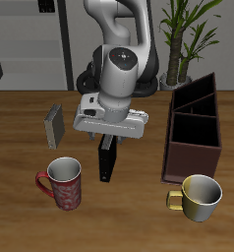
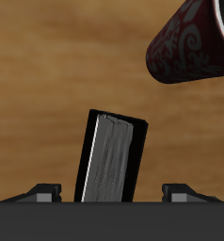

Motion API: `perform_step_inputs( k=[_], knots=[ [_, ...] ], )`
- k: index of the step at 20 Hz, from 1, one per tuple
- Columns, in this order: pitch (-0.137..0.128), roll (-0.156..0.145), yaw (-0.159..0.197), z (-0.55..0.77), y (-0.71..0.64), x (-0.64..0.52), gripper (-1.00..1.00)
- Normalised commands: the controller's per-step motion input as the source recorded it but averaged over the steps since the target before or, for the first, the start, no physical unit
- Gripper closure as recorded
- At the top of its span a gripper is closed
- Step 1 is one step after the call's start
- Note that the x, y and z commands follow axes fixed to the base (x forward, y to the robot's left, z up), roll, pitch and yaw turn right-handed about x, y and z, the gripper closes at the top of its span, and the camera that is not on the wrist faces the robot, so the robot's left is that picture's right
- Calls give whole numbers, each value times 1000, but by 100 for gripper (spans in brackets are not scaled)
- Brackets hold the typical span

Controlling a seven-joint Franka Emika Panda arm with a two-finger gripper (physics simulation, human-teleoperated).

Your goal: Place the black book into the left desk caddy's front compartment

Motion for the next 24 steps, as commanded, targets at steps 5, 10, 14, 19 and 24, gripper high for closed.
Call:
perform_step_inputs(
  k=[5, 10, 14, 19, 24],
  knots=[
    [2, -5, -2, -37, -47, -1, 100],
    [-4, 1, 3, 12, -25, -4, 100],
    [-6, 13, 10, 36, 68, -38, 100],
    [-22, 6, 10, 114, 90, -175, 100],
    [-40, 13, 21, 240, 171, -366, 100]
  ],
)
